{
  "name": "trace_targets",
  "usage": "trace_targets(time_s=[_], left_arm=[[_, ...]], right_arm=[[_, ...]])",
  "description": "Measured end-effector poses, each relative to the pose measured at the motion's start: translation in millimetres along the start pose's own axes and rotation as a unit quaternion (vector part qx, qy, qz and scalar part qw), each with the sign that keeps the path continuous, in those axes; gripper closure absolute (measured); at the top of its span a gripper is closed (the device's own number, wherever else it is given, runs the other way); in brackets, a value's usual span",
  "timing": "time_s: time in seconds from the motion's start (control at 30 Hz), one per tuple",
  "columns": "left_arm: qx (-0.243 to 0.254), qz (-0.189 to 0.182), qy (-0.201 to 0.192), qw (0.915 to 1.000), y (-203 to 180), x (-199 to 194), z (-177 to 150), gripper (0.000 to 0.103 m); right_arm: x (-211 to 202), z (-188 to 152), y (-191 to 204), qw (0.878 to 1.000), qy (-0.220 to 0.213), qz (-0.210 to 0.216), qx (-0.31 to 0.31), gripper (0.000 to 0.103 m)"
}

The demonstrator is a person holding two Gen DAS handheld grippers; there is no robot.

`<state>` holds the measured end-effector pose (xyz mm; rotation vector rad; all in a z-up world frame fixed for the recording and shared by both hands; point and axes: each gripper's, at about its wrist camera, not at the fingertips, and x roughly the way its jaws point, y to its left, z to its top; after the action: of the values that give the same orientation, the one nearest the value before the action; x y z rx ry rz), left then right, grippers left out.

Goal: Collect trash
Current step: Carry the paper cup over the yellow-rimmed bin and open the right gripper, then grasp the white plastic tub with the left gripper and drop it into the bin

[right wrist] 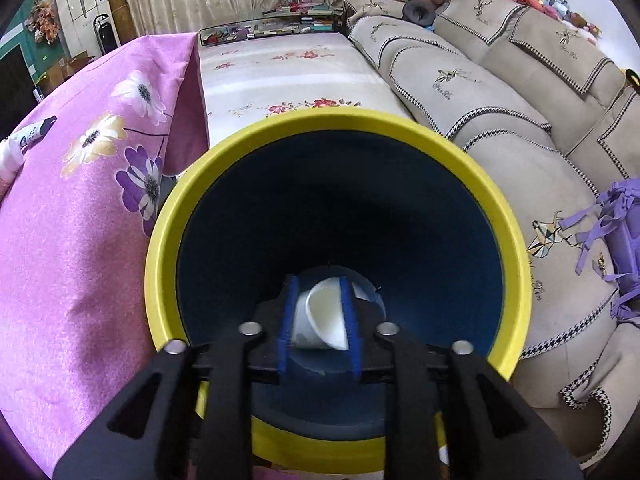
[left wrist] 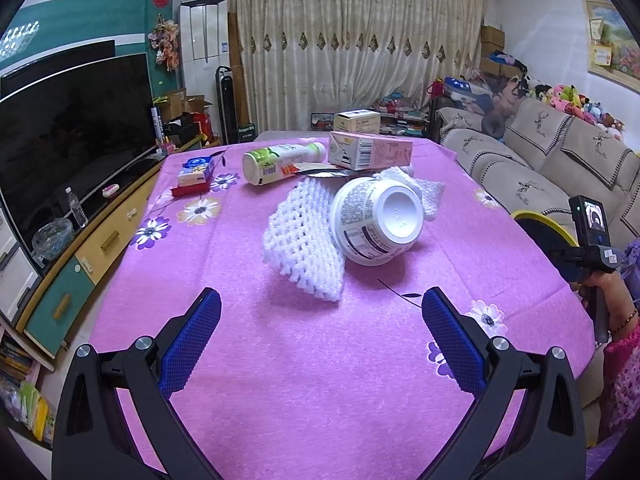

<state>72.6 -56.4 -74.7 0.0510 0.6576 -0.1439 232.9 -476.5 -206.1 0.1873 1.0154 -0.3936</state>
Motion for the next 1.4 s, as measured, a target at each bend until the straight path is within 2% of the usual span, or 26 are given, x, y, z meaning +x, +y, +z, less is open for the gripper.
trace_targets(time_s=[0.43, 0.67, 0.93, 1.1, 1.3, 1.4], left_arm=[[0.068, -0.036, -0.016, 0.9969, -42.6, 26.0, 18.8, 0.004], [0.124, -0.031, -0.025, 0.9915, -64.0, 60.8, 42.3, 0.004], [0.193, -0.018, -0.03, 0.9806, -85.6, 92.1, 53.6, 0.004], [0.206, -0.018, -0.019, 0.9783, -88.5, 107.2, 55.4, 0.005], [0.205, -0.02, -0.011, 0.9786, -89.3, 120.5, 59.8, 0.017], [0.219, -0.003, -0.019, 0.9755, -91.2, 121.9, 55.0, 0.02]], right_arm=[[-65.6, -10.5, -1.4, 0.997, -0.067, 0.042, 0.007, 0.072], [-87.5, -12.7, -8.4, 0.995, -0.088, 0.056, 0.013, 0.069], [-81.1, -11.8, -8.1, 0.994, -0.081, 0.064, 0.018, 0.068], [-74.2, -13.3, -8.6, 0.995, -0.075, 0.068, 0.021, 0.068], [-69.8, -14.3, -7.4, 0.994, -0.072, 0.072, 0.025, 0.068], [-67.7, -14.9, -6.0, 0.995, -0.07, 0.073, 0.025, 0.068]])
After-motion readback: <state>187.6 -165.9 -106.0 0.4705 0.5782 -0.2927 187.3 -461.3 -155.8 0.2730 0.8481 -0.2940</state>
